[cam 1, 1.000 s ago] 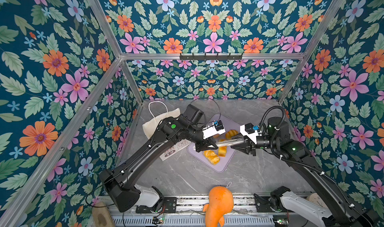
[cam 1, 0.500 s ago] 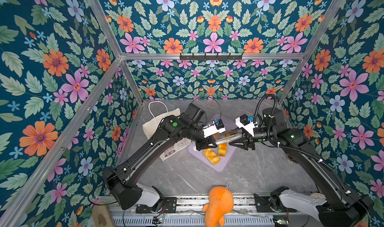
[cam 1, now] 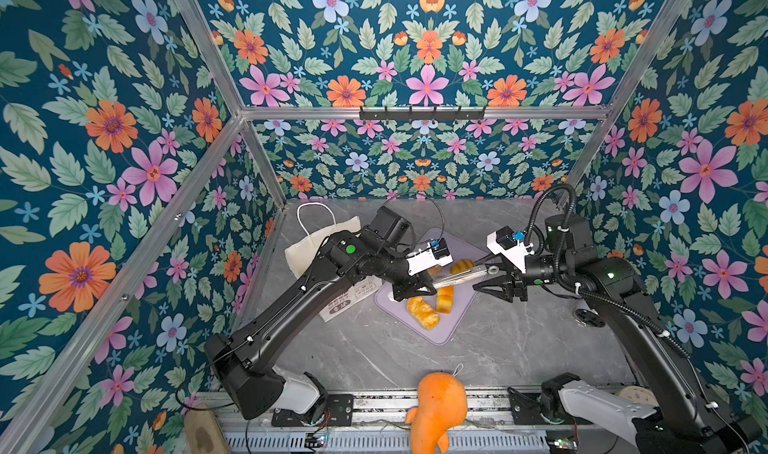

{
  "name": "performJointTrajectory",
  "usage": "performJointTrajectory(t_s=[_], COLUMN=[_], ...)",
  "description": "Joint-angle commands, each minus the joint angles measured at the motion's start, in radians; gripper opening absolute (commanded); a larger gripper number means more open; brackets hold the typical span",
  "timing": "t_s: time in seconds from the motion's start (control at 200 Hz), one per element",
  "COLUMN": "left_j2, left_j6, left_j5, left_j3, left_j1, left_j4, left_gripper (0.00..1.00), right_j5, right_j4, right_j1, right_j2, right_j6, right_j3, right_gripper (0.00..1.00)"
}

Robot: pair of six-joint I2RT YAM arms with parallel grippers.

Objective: Place the fake bread into the paper bag

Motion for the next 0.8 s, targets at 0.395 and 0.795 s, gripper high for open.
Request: performJointTrajectory(t_s=[0.395,0.795], left_j2=[0.023,0.017], left_j6=[0.041,0.077], left_j5=[-0.012,-0.046], left_j3=[-0.003,-0.037], left_j1=[-0.003,-0.032], left_j4=[-0.047,-0.016], left_gripper=[0.24,0.26], right_j5=[-0.014,-0.067], right_j4=[-0.332,-0.308], right_j1=[0.007,-0.044], right_j2=[0.123,0.156], right_j6=[-0.180,-0.136], right_j3=[0.184,0.217], right_gripper=[0.67,0.69])
